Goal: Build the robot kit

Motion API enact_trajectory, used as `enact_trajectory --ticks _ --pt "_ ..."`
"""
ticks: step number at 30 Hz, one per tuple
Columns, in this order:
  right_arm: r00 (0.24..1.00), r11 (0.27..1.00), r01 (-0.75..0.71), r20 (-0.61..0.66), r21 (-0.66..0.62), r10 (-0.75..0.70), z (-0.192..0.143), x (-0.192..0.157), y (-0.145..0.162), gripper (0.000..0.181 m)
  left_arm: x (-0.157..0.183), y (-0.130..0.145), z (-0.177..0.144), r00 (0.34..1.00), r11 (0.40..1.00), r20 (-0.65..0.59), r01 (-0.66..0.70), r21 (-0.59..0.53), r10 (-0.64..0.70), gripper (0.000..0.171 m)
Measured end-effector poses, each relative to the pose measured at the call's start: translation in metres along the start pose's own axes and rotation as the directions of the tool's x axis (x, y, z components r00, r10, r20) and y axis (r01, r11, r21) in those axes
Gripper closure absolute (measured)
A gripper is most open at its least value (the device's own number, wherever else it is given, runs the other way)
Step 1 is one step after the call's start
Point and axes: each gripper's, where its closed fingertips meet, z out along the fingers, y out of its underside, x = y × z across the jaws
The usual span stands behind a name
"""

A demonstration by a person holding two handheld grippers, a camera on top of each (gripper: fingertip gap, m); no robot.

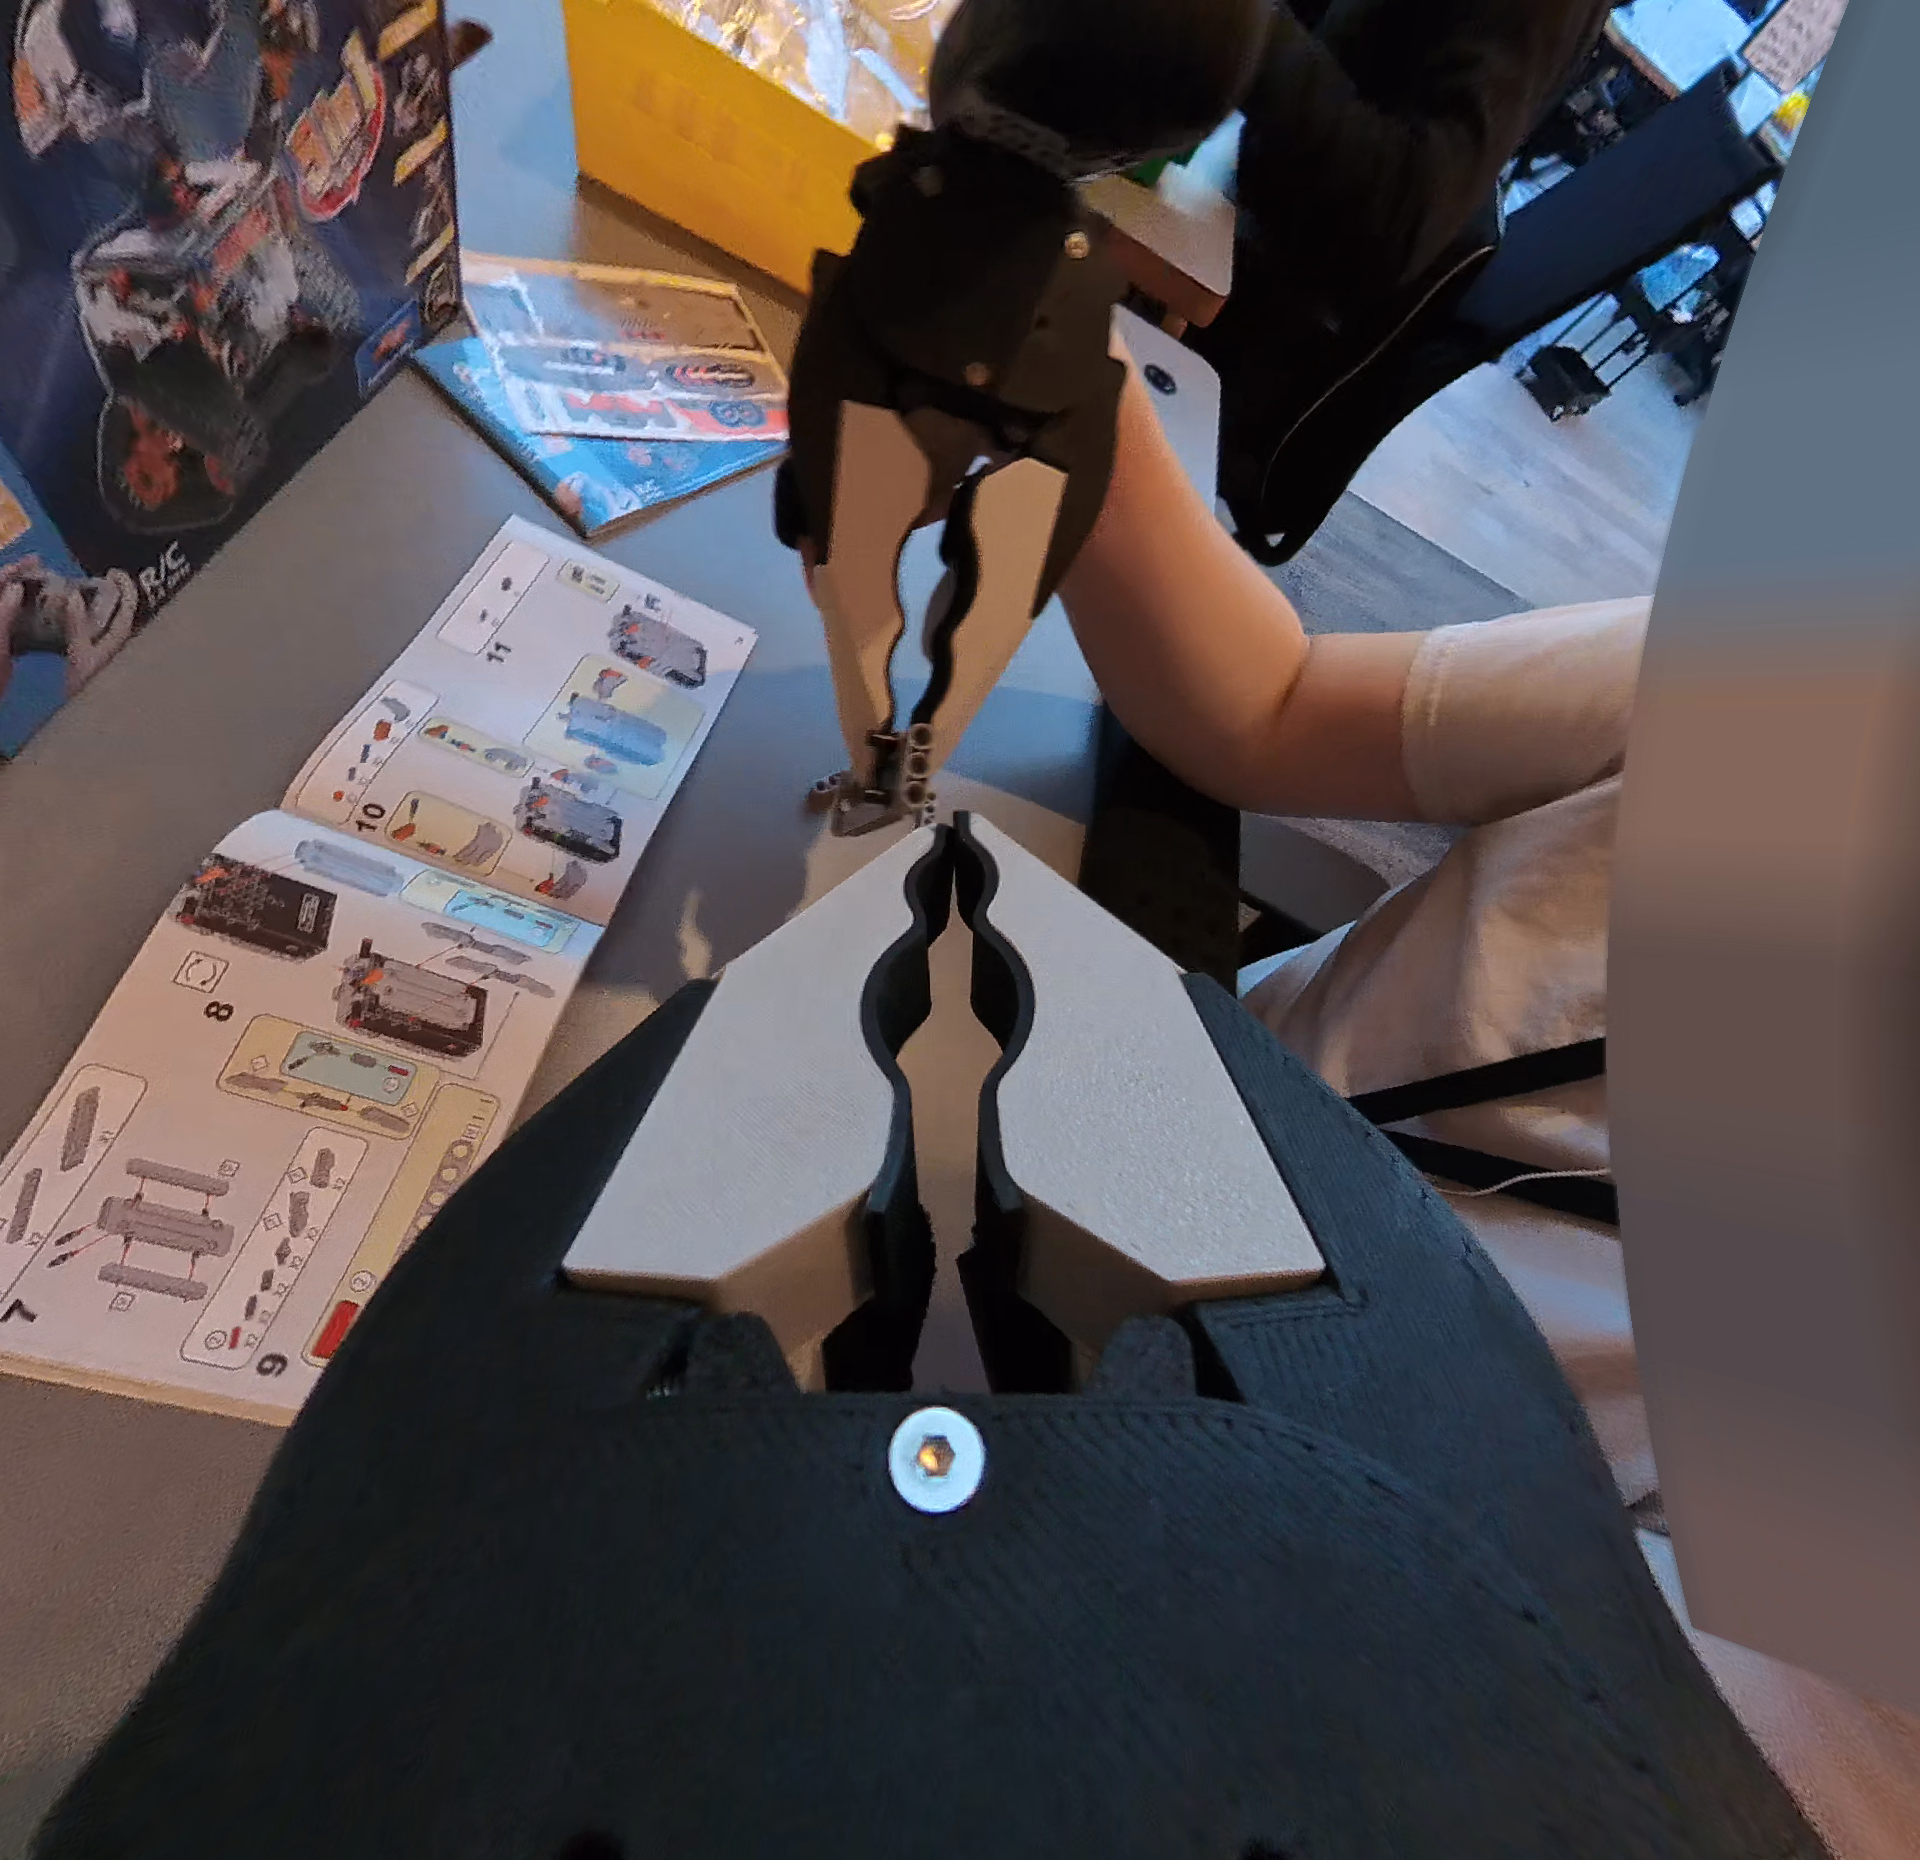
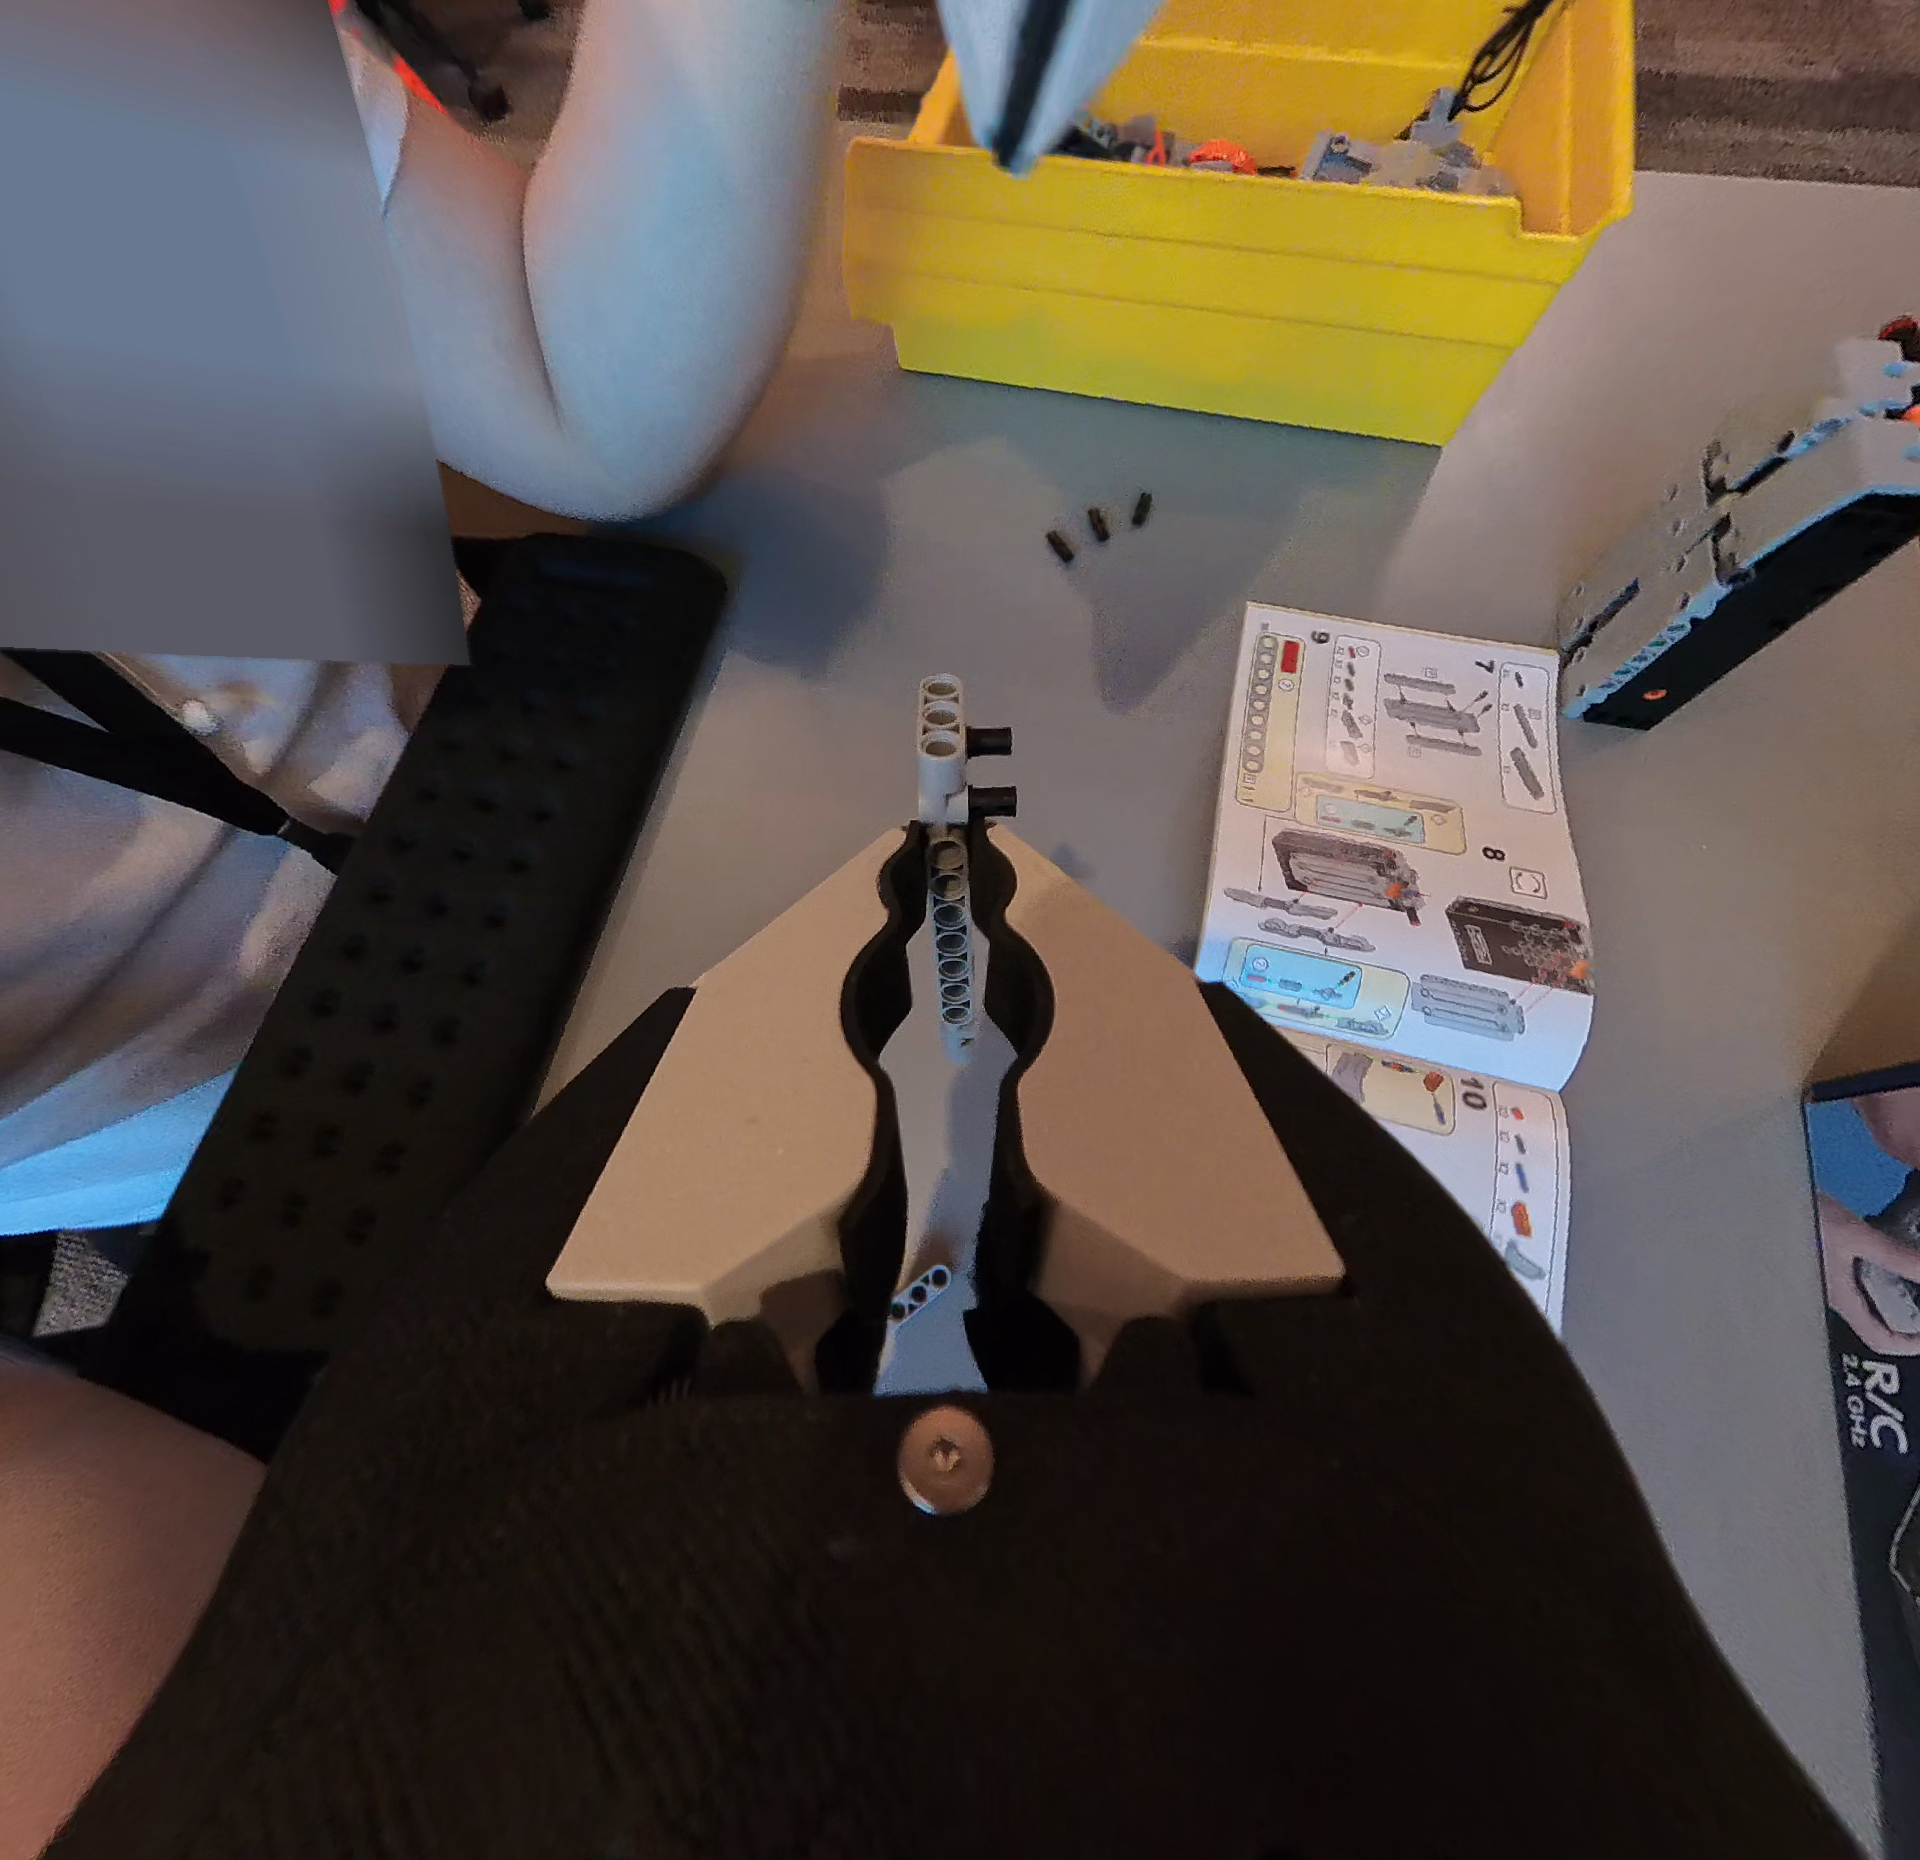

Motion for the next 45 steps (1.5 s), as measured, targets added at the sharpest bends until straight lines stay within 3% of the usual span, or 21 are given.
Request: enact_trajectory --ticks 3,11,22,34,45 --pt "0.999 0.998 0.041 -0.003 -0.041 -0.041 0.005 -0.011 -0.008 0.175 0.025 0.005 -0.012 0.999 0.999 0.036 -0.022 0.031 0.021 0.171" --pt "0.997 0.993 0.078 -0.002 -0.088 -0.078 0.016 -0.043 -0.028 0.175 0.077 0.047 -0.056 0.982 1.0 0.189 0.025 -0.014 -0.022 0.171" --pt "0.999 0.981 -0.009 -0.035 -0.193 0.002 0.011 -0.093 -0.007 0.175 0.134 0.105 -0.102 0.932 0.994 0.347 0.085 0.064 -0.102 0.171" --pt "0.997 0.981 -0.009 -0.078 -0.194 -0.007 -0.007 -0.119 -0.021 0.175 0.185 0.114 -0.134 0.899 0.989 0.427 0.036 0.146 -0.095 0.171" --pt "0.993 0.984 -0.029 -0.117 -0.173 0.009 -0.007 -0.164 -0.019 0.174 0.222 0.124 -0.131 0.906 0.989 0.417 0.015 0.149 -0.077 0.171"
